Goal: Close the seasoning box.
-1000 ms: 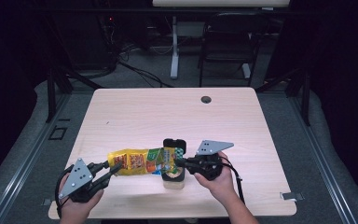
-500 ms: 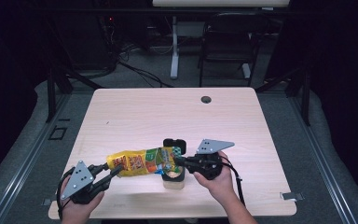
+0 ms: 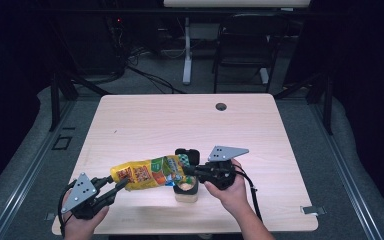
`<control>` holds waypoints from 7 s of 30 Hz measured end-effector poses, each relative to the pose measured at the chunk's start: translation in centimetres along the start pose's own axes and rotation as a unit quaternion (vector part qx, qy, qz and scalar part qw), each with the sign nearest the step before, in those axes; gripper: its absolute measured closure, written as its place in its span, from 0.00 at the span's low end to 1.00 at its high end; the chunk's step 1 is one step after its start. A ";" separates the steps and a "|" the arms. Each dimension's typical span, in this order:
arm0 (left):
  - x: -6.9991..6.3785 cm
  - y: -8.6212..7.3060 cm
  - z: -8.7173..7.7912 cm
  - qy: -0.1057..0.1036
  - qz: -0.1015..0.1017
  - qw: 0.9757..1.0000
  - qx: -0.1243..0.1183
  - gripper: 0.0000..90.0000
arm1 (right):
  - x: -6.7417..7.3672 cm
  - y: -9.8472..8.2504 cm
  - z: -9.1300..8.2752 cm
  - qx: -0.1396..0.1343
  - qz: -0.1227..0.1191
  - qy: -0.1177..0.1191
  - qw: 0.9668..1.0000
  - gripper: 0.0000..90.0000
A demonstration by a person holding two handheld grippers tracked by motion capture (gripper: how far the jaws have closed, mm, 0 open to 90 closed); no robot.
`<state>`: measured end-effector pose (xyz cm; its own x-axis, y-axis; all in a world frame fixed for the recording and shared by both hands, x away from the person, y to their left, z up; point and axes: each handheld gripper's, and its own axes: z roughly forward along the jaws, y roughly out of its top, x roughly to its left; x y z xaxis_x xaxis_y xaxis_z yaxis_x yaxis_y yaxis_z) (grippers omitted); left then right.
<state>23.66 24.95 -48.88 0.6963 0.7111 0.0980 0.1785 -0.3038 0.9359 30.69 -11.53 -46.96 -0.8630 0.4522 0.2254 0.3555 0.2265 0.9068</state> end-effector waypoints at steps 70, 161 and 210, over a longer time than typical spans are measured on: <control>2.0 -2.8 1.7 0.015 -0.039 0.998 0.045 0.71 | 2.4 6.6 0.5 0.010 -0.055 0.022 0.998 1.00; 3.7 -3.3 0.4 0.040 -0.062 0.997 0.024 0.62 | 5.5 9.5 12.0 0.127 -0.100 0.041 0.986 0.97; 4.1 -3.3 -0.6 0.053 -0.074 0.996 0.019 0.58 | 6.8 10.7 9.5 0.081 -0.103 0.032 0.991 0.66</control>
<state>25.48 29.22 -51.36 0.5840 0.8118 -0.0024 0.3003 -0.2133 0.9297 32.05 2.15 -39.12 -0.9426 0.3272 0.0673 0.2168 0.4459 0.8684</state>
